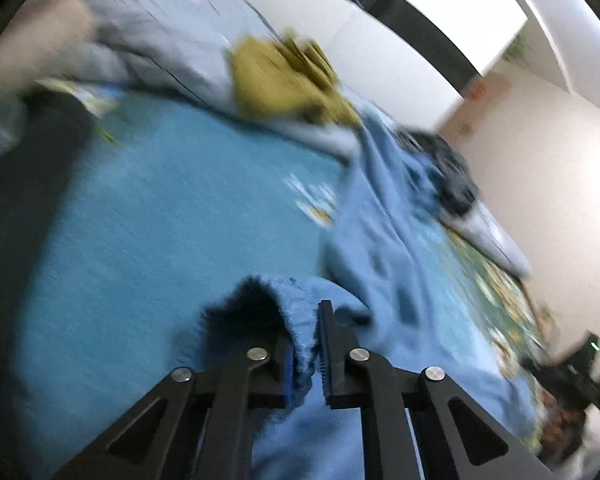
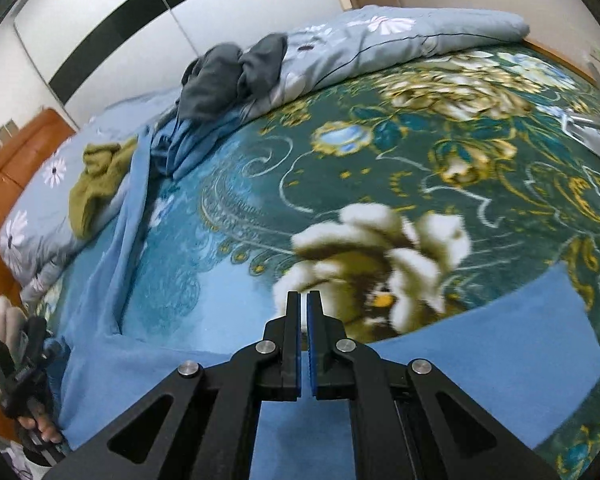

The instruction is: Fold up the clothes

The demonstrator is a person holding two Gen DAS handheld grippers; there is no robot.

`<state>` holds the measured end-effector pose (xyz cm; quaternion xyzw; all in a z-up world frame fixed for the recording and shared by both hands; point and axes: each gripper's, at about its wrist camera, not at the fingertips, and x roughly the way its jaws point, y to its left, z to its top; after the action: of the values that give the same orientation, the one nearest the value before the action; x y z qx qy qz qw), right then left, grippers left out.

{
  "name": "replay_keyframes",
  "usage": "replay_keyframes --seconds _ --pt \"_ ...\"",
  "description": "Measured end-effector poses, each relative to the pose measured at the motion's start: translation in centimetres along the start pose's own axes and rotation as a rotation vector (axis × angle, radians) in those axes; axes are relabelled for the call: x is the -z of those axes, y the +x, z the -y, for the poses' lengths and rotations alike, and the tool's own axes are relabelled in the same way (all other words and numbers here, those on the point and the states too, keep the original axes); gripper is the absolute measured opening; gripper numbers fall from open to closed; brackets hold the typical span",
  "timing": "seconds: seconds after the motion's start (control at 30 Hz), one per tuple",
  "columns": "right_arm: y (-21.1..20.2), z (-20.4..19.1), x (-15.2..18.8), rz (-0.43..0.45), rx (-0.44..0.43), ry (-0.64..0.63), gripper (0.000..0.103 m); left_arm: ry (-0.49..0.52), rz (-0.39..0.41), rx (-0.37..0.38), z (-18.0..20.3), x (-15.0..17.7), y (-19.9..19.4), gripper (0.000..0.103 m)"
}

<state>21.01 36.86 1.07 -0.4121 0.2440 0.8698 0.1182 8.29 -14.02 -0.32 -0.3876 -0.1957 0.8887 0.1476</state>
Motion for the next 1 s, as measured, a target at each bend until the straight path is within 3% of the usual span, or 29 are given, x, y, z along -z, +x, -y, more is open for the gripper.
replay_keyframes --seconds 0.13,0.4,0.47,0.57,0.7,0.87,1.0 --pt "1.7 -1.0 -0.3 -0.031 0.019 -0.007 0.003 0.074 0.114 -0.347 0.3 -1.0 0.2 0.010" --pt "4.3 -3.9 -1.1 -0.074 0.035 -0.065 0.003 0.073 -0.008 -0.551 0.4 -0.6 4.0 0.019" --pt "4.8 -4.6 -1.6 -0.080 0.035 -0.076 0.003 0.103 0.029 -0.566 2.1 -0.9 2.8 0.026" --pt "5.9 -6.3 -2.8 -0.084 0.025 -0.100 0.003 0.154 0.116 -0.519 4.3 -1.6 1.0 0.060" --pt "8.0 -9.8 -4.8 -0.092 -0.029 -0.135 0.003 0.196 0.190 -0.454 6.4 -2.5 0.3 0.069" --pt "11.3 -15.3 -7.3 -0.099 -0.088 -0.211 0.004 0.094 0.159 -0.483 3.8 -3.5 2.2 0.071" --pt "14.3 -19.5 -9.4 -0.104 -0.111 -0.276 0.021 0.003 0.097 -0.488 0.5 -2.9 4.1 0.071"
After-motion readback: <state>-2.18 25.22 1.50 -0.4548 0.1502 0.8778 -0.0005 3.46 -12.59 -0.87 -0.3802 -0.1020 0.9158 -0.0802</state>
